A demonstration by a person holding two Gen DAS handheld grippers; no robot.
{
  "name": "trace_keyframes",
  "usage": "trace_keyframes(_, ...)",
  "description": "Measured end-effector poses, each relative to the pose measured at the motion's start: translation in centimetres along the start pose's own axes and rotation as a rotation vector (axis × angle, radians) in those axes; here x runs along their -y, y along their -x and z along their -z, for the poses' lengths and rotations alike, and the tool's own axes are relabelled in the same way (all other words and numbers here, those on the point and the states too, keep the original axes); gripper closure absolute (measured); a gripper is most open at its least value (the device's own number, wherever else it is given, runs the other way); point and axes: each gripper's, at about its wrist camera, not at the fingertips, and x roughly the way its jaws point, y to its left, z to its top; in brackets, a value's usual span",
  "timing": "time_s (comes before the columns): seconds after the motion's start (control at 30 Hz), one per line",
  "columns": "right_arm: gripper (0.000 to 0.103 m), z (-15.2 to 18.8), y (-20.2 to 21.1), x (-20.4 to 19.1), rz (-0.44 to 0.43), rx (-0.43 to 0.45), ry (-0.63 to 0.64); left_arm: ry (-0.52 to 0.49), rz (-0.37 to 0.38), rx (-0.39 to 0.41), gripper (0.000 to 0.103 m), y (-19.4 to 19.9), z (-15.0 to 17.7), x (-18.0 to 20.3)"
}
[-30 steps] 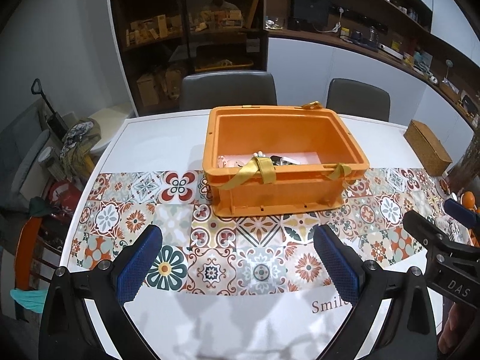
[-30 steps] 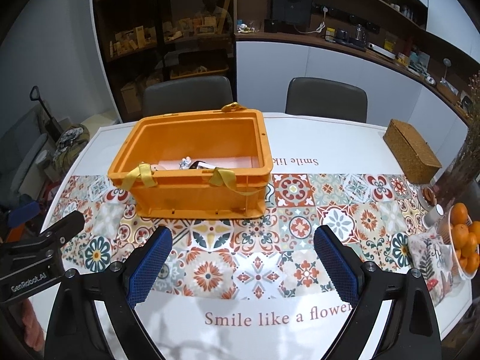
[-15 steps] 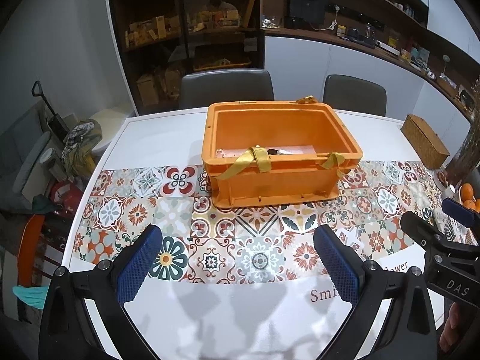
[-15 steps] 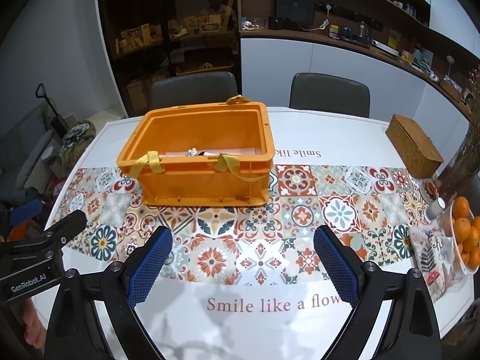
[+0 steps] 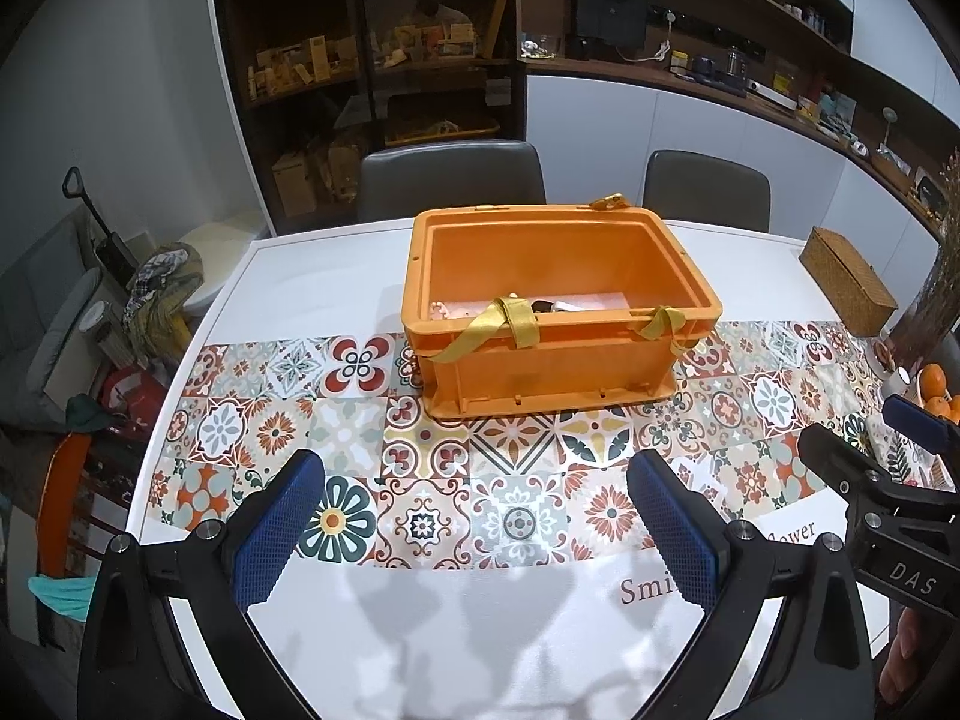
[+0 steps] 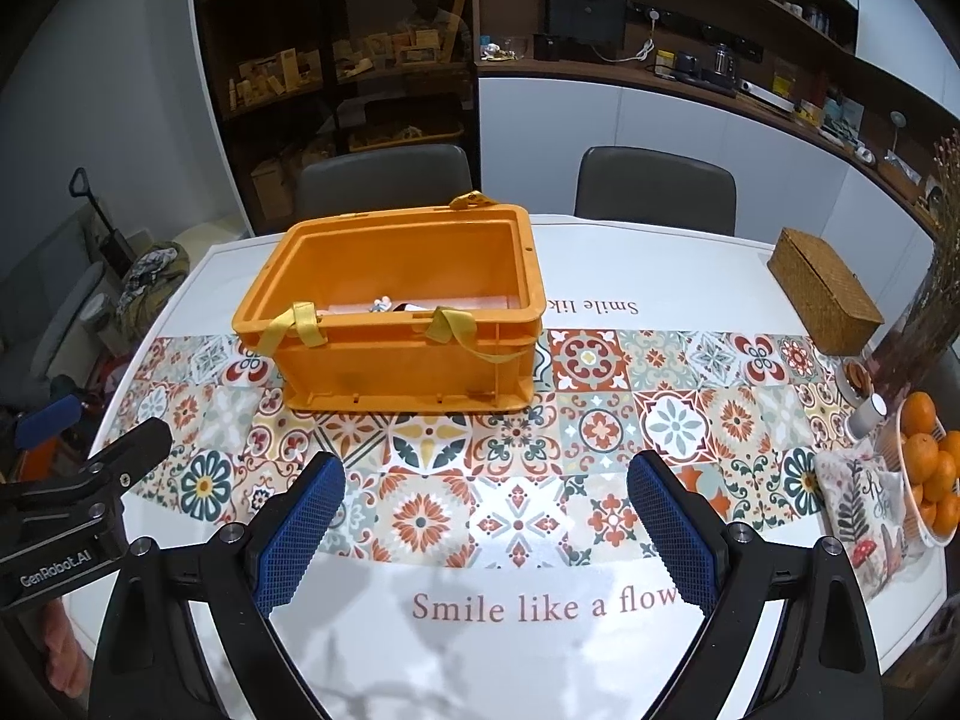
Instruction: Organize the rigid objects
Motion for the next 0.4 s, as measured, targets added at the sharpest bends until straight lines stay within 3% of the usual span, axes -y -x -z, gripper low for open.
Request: trace_keyframes(0.4,0.007,0.0,0.08,0.01,-0.005,-0.006,-0.002,0.011,-0.001,0.0,0.0,0.28,-0.18,-0.24)
